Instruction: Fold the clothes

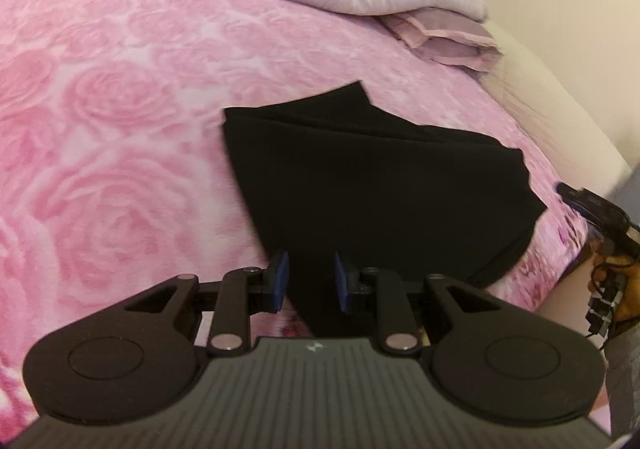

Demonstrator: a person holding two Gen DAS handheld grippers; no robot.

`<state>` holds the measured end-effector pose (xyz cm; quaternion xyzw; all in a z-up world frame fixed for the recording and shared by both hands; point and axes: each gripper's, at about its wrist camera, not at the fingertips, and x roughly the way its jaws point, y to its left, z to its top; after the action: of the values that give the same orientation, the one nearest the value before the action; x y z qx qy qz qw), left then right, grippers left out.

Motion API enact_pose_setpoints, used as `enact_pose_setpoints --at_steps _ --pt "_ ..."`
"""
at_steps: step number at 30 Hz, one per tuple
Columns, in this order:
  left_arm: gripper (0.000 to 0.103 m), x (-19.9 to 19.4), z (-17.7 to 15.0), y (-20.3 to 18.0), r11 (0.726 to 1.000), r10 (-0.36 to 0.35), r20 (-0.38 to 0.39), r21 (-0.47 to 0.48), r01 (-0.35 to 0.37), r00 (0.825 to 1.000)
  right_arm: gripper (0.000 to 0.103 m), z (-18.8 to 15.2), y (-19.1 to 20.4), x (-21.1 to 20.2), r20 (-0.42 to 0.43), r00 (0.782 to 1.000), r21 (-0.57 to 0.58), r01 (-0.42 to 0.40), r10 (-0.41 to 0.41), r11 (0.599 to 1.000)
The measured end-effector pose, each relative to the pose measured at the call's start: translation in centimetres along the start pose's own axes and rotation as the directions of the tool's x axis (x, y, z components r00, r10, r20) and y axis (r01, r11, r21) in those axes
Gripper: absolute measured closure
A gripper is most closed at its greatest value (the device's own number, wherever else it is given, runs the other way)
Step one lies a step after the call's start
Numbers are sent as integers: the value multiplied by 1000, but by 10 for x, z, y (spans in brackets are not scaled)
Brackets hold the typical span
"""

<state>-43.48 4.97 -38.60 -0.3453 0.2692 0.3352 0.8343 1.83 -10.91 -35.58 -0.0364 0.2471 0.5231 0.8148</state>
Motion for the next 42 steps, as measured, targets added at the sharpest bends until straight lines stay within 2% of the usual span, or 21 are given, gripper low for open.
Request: enact_pose_setpoints --at_steps 2,5,6,13,17,19,23,28,34,42 --pt "82 8 -7 -8 1000 8 -22 29 -7 1000 69 -14 3 15 -97 995 -20 -37 35 999" --pt "82 19 -18 -14 996 58 -23 64 -56 998 68 -37 2 32 -190 981 -38 18 -25 999" --pt "82 18 -18 -17 995 71 -19 66 -69 997 67 -40 1 32 -197 980 -26 26 -30 999" --pt "80 -8 -24 -35 983 183 -6 22 -183 983 67 -39 15 -32 -242 970 29 33 -25 999" --pt "75 -27 -40 -43 977 210 -8 -27 -210 978 67 -61 33 -68 -297 954 62 -15 33 998" --pt "74 -34 -49 -46 974 224 -19 -33 -225 974 67 -71 46 -81 -318 946 37 -43 53 998" --pt "73 -47 -68 -55 964 264 -32 -8 -264 964 66 -85 76 -102 -337 940 -43 -65 47 997" --pt "68 -67 -85 -64 953 304 -7 -3 -304 953 66 -93 93 -119 -356 931 -38 -97 77 995" --pt "67 -89 -99 -77 941 338 27 19 -339 941 66 -98 103 -142 -340 936 -73 -121 89 990" --pt "64 -108 -108 -100 932 350 72 78 -355 934 66 -99 97 -170 -307 946 -54 -121 99 991"
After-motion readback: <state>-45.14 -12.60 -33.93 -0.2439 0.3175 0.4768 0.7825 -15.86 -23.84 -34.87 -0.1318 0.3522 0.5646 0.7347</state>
